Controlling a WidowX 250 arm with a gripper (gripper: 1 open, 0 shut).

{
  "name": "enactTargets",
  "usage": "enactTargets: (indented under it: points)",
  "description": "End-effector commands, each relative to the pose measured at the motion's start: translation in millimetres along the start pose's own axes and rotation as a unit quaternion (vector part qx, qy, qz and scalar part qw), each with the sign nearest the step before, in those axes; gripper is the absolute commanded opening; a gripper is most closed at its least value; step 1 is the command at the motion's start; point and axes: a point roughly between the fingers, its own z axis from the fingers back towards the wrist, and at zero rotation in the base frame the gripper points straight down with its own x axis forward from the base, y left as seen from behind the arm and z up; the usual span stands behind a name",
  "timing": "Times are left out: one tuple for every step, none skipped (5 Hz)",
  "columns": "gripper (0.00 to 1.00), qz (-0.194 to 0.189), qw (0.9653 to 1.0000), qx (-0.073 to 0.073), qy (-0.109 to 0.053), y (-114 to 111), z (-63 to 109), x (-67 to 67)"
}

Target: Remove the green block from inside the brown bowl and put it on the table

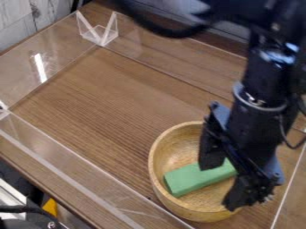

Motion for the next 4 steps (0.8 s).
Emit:
enactTargets:
  points:
    - [1.0, -0.005, 0.9998, 0.006, -0.019, 13.1, 6.3, -1.9]
    - [1.0, -0.005, 0.9997, 0.006, -0.025, 19.3, 5.3, -2.3]
    - [1.0, -0.005, 0.9993, 0.008, -0.035, 24.9, 1.2, -0.6]
    - [1.0, -0.007, 0.999, 0.009, -0.043, 29.0, -3.0, 1.0]
